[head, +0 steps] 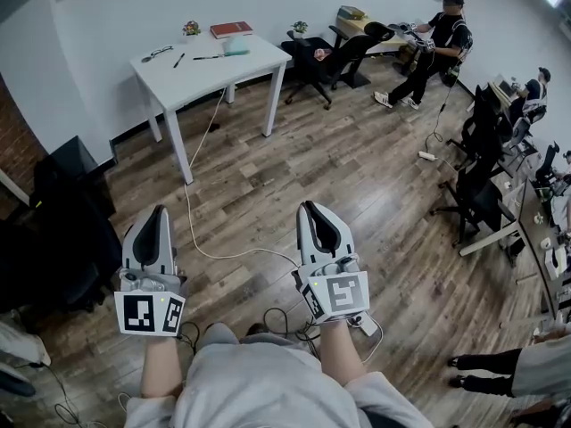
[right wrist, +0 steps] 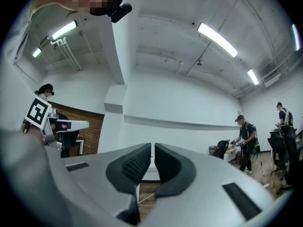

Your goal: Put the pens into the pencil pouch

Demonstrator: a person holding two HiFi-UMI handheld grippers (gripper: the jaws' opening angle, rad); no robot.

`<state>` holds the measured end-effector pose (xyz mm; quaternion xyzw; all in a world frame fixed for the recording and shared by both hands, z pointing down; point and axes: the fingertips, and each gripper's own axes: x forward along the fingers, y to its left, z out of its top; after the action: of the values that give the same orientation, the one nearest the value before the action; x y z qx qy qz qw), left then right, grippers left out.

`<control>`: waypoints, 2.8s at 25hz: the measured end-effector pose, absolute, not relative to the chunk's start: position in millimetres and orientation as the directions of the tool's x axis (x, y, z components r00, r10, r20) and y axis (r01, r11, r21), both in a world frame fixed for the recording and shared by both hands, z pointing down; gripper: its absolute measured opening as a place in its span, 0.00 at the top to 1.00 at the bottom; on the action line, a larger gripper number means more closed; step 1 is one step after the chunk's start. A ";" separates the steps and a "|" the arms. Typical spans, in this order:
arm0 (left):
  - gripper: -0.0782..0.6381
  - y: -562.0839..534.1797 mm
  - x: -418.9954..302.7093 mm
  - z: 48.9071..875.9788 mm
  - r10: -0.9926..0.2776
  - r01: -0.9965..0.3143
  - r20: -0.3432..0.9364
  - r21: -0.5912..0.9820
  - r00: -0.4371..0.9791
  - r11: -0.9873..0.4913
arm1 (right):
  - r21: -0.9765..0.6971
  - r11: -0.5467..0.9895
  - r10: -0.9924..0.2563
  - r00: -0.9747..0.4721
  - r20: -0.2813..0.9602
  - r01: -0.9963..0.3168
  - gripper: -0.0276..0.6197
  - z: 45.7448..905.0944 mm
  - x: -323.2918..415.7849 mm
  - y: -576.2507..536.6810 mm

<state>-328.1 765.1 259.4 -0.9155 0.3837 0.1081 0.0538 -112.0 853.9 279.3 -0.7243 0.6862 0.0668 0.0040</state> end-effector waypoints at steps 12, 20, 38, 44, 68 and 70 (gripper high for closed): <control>0.86 714.4 -311.8 280.4 -0.695 -0.712 -0.210 -0.012 0.688 -0.702 | 0.048 -0.035 -0.997 0.032 -0.066 -0.998 0.89 299.5 -97.9 798.9; 0.85 587.2 -297.1 273.4 -0.685 -0.708 -0.252 -0.003 0.684 -0.706 | 0.048 -0.074 -0.993 0.069 -0.100 -0.996 0.89 286.2 -75.1 683.0; 0.85 393.2 -274.9 269.1 -0.624 -0.649 -0.253 -0.023 0.739 -0.760 | 0.036 -0.125 -0.988 0.121 -0.094 -0.992 0.89 291.5 -67.3 499.9; 0.85 354.0 -261.8 270.3 -0.629 -0.656 -0.256 -0.025 0.734 -0.755 | 0.028 -0.128 -0.988 0.125 -0.087 -0.991 0.89 295.5 -48.8 458.7; 0.85 122.7 -74.8 245.6 -0.679 -0.725 -0.320 -0.036 0.661 -0.688 | 0.073 -0.023 -0.989 0.012 -0.150 -0.997 0.89 267.7 140.6 203.5; 0.85 115.1 -61.7 244.5 -0.676 -0.725 -0.322 -0.053 0.663 -0.686 | 0.064 -0.021 -0.989 0.011 -0.149 -0.998 0.89 270.4 154.2 192.5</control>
<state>-61.7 115.1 244.5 -0.9076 0.3859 0.1399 0.0886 154.2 192.5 270.4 -0.7104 0.6991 0.0755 0.0295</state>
